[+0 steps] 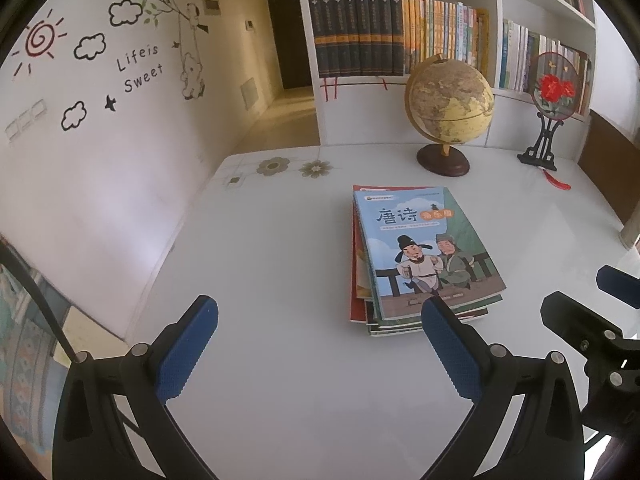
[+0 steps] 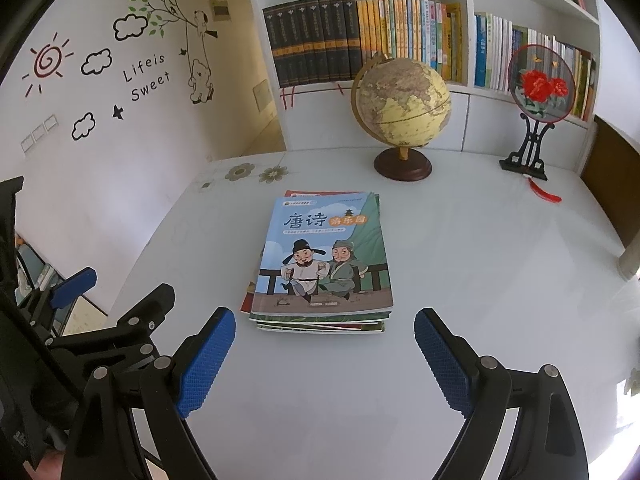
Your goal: Organize books
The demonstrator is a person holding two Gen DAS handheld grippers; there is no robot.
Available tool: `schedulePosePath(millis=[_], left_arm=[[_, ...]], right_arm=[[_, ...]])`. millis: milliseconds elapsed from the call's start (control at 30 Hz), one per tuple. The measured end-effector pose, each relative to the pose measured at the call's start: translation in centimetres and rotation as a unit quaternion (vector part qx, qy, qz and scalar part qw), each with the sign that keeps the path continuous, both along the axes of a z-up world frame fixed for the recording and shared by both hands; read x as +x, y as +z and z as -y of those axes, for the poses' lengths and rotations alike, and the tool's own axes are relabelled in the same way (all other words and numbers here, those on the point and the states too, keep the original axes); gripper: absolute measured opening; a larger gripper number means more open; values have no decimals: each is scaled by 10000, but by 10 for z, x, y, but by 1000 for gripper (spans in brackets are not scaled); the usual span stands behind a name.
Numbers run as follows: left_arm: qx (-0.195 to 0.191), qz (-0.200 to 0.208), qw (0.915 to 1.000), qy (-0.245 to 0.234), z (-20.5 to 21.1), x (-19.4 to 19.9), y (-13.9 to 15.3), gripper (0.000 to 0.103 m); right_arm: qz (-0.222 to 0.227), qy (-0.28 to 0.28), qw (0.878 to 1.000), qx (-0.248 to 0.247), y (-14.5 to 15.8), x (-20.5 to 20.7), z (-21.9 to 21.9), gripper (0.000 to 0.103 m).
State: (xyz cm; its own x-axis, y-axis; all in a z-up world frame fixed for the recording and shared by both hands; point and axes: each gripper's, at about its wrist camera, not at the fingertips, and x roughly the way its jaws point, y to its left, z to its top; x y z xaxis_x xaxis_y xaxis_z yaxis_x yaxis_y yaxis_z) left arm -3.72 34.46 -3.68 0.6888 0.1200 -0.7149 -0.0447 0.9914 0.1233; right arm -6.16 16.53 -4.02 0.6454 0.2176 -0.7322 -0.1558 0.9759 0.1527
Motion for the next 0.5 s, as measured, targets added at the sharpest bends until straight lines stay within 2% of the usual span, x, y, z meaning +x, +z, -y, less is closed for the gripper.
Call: schedulePosePath(millis=[267, 500], left_arm=[[104, -14, 9999, 4, -3, 0, -1, 102], [261, 173, 9995, -62, -3, -4, 1, 102]], right_arm=[[-16, 15, 10000, 12, -2, 1, -6, 90], [-91, 42, 9999, -11, -5, 2, -11, 90]])
